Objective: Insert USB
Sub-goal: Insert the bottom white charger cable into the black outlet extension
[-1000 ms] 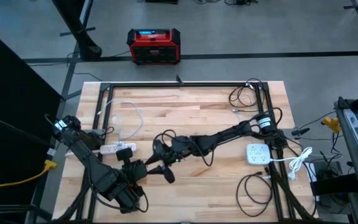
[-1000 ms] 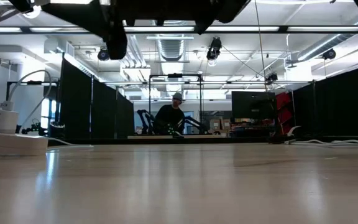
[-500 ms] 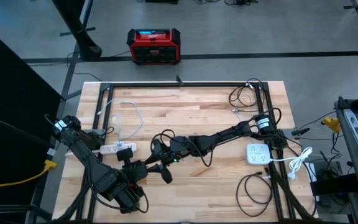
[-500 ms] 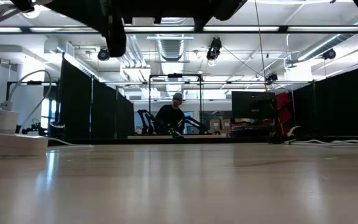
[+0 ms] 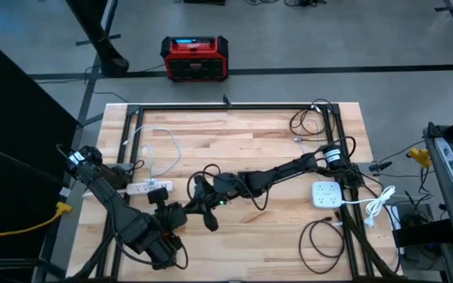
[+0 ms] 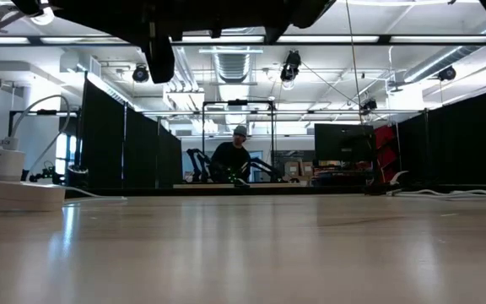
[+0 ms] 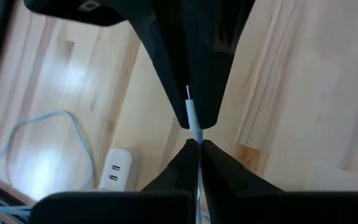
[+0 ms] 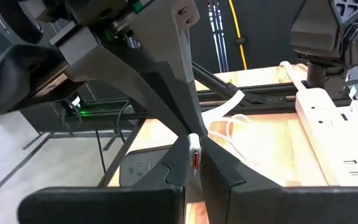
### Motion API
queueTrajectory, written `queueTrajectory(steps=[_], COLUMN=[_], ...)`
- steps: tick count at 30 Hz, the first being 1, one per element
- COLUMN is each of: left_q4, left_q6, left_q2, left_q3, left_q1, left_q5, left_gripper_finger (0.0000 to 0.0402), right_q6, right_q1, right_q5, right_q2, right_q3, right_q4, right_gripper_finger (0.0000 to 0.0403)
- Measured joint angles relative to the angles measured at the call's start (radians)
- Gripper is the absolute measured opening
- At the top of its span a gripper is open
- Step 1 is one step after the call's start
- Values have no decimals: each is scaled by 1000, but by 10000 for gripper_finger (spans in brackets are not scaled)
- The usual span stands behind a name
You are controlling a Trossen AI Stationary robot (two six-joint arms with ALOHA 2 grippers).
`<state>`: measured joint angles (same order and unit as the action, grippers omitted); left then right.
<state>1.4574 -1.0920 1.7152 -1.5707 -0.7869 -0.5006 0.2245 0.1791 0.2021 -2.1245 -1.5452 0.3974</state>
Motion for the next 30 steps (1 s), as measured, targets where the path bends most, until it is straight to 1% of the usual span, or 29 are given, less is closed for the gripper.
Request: queueTrajectory(steps=[2, 7, 9, 11, 12, 14, 16, 19, 23, 24, 26, 30], left_q4=[4, 24, 22, 19, 16, 17, 16, 5, -40, -50, -65, -71], left_q6=[-40, -198, -285, -381, -457, -601, -670, -706, -694, -679, -648, -621], left_q2=[0, -6, -9, -10, -9, -10, -9, -9, -9, -9, -9, -8], left_q3=[0, 0, 0, 0, 2, 13, 24, 39, 49, 52, 54, 55], left_q1=[-4, -20, -37, -62, -78, -105, -132, -159, -166, -165, -160, -151], left_q5=[13, 108, 113, 90, 69, -7, -80, -214, -464, -508, -576, -647], left_gripper_finger=[12, 45, 58, 69, 73, 74, 71, 67, 70, 72, 75, 84], right_q6=[-8, -36, -59, -77, -87, -106, -124, -165, -199, -206, -220, -232], right_q1=[0, 0, 0, -1, -1, -1, -1, -2, -2, -1, 4, 13], right_q5=[-5, -65, -93, -106, -109, -109, -109, -113, -120, -119, -111, -87], right_q2=[1, 11, 21, 34, 43, 69, 99, 150, 199, 212, 235, 266], right_q3=[0, 0, 0, 2, 4, 9, 13, 19, 29, 28, 27, 29], right_q4=[-3, -55, -88, -103, -114, -116, -113, -150, -167, -160, -161, -169], right_gripper_finger=[11, 11, 11, 11, 11, 11, 11, 11, 11, 11, 11, 11])
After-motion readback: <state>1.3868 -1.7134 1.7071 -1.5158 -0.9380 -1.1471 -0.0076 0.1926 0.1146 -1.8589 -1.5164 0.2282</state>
